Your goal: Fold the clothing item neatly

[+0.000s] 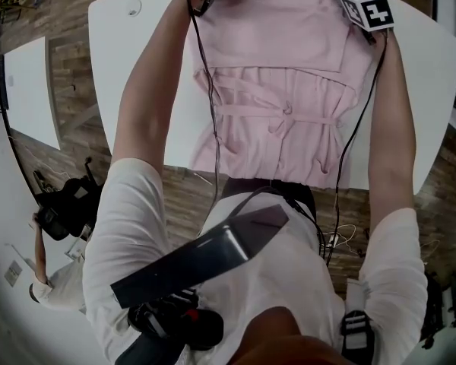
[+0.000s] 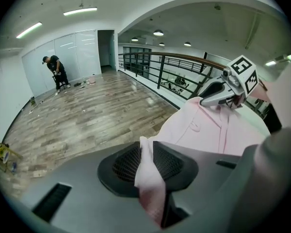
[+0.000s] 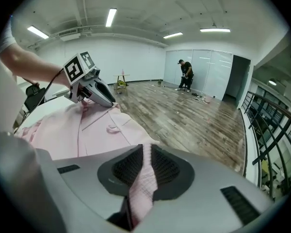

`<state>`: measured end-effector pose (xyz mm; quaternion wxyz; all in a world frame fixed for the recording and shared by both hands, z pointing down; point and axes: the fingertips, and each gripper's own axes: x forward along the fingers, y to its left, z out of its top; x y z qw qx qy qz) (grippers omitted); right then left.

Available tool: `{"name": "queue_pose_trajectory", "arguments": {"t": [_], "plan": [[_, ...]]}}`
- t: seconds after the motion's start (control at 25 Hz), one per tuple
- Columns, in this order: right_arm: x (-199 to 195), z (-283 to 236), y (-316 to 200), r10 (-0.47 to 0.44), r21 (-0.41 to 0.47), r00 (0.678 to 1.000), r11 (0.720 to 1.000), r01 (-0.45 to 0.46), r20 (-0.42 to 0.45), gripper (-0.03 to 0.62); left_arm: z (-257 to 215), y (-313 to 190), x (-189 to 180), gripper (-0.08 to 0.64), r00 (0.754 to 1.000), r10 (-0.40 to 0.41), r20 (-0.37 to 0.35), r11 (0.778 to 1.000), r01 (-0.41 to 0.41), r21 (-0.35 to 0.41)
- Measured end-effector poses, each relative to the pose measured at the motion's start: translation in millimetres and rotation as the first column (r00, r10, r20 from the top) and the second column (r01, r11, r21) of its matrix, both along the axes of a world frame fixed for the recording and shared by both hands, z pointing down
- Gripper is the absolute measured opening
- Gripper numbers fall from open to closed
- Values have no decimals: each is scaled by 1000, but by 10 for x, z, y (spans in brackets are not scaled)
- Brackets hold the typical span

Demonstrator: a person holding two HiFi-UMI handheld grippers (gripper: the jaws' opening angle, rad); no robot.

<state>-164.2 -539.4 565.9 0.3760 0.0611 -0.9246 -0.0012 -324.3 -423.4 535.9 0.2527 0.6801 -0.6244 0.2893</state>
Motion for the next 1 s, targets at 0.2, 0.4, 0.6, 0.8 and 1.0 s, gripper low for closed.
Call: {"name": "queue_pose_trajectory", "arguments": {"t": [0.2, 0.4, 0.6, 0.8, 1.0], "plan": [[-51, -157, 40, -22, 62, 999, 998, 19, 38, 21, -162, -35, 63, 18, 999, 38, 30, 998, -40, 42], [78, -612, 321, -83, 172, 984, 984, 56, 157, 23, -334, 28, 164, 17, 993, 81, 86, 992, -89, 91], [477, -756, 778, -167, 302, 969, 947, 107, 182, 23, -521, 570, 540, 18, 970, 113, 214, 971, -153, 183], [710, -539, 1041, -215, 309, 968, 936, 167, 130, 23, -314, 979, 783, 18, 973, 103, 208, 975, -140, 171], [1019, -244, 1195, -200, 234, 978, 955, 181, 60, 25, 90, 1456, 903, 18, 981, 126, 149, 988, -138, 75]]}}
